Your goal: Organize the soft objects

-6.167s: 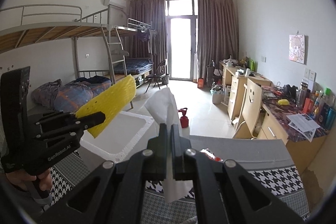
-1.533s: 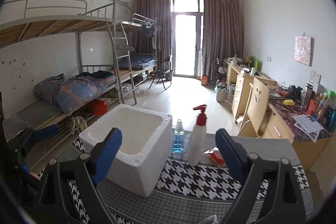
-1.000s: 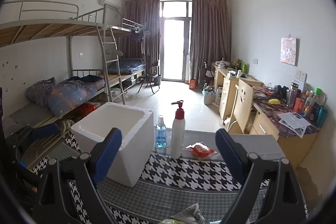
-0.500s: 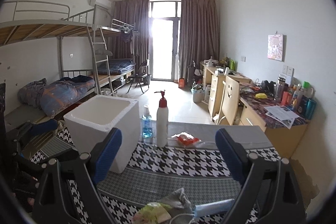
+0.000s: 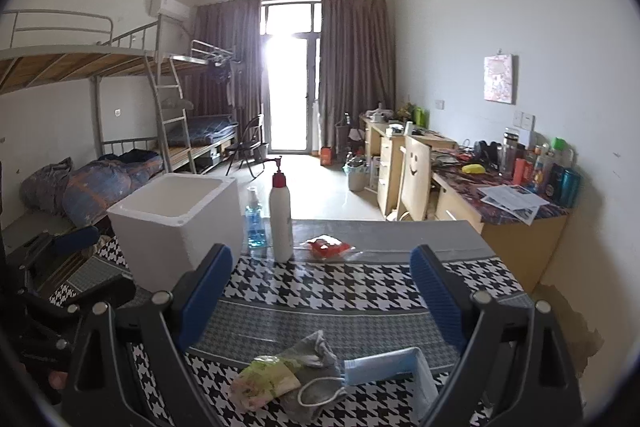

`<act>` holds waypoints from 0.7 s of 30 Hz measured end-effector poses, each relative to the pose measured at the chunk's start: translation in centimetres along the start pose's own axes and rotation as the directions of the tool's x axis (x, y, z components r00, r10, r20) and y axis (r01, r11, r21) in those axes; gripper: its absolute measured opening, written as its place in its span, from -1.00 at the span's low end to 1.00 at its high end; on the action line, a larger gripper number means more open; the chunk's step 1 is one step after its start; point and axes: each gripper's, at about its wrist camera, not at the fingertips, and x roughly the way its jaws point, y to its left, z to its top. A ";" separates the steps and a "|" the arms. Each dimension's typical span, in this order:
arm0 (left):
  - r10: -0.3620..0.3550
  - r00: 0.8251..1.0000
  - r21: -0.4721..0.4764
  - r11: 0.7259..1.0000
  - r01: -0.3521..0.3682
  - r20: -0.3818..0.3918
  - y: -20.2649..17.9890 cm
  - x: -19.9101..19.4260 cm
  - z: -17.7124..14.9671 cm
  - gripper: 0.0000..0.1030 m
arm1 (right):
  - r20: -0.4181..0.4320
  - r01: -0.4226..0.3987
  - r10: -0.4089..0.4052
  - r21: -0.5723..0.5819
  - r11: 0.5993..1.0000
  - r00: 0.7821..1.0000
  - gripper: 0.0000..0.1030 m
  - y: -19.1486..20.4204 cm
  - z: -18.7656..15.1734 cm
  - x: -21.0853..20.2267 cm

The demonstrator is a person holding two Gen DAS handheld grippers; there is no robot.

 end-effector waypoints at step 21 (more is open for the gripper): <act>-0.078 0.990 -0.018 0.997 0.077 -0.115 -1.8 3.6 -3.4 0.98 | -0.068 0.114 -0.108 0.081 0.990 0.992 0.81 -4.1 -3.8 -0.2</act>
